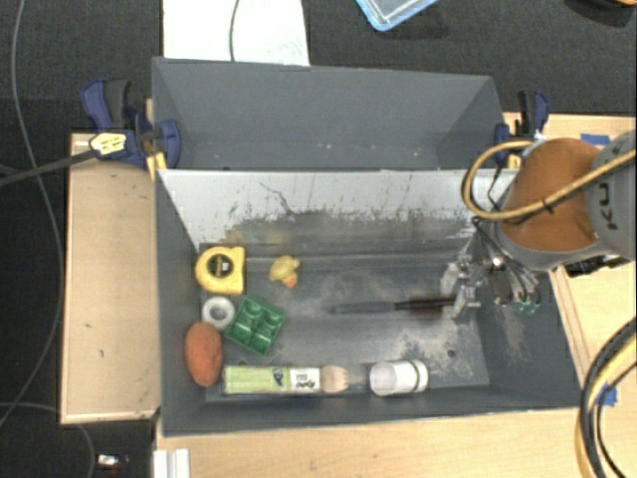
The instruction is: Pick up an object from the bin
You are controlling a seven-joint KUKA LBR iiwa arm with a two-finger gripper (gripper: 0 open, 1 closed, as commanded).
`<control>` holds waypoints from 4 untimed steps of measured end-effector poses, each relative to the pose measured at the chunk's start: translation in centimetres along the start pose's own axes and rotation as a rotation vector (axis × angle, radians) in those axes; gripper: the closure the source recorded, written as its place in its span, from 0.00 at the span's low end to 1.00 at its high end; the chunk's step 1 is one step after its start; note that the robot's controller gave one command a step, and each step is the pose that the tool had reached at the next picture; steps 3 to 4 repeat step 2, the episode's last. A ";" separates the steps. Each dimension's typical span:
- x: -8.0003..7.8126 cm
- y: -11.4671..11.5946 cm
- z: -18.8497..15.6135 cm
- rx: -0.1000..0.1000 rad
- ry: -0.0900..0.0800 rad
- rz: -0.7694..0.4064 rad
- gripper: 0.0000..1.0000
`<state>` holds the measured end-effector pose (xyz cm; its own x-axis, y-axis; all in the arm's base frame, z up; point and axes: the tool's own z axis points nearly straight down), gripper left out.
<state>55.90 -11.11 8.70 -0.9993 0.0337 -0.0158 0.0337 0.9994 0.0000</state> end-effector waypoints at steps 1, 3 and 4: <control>0.8 0.3 -6.5 -0.001 0.005 -0.009 1.00; 1.4 -0.2 -14.1 -0.001 0.007 -0.029 1.00; 1.4 -0.2 -14.1 -0.001 0.007 -0.029 1.00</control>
Offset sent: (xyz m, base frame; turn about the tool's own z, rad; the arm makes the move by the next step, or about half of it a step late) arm -0.0309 -0.0120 0.2763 -0.0644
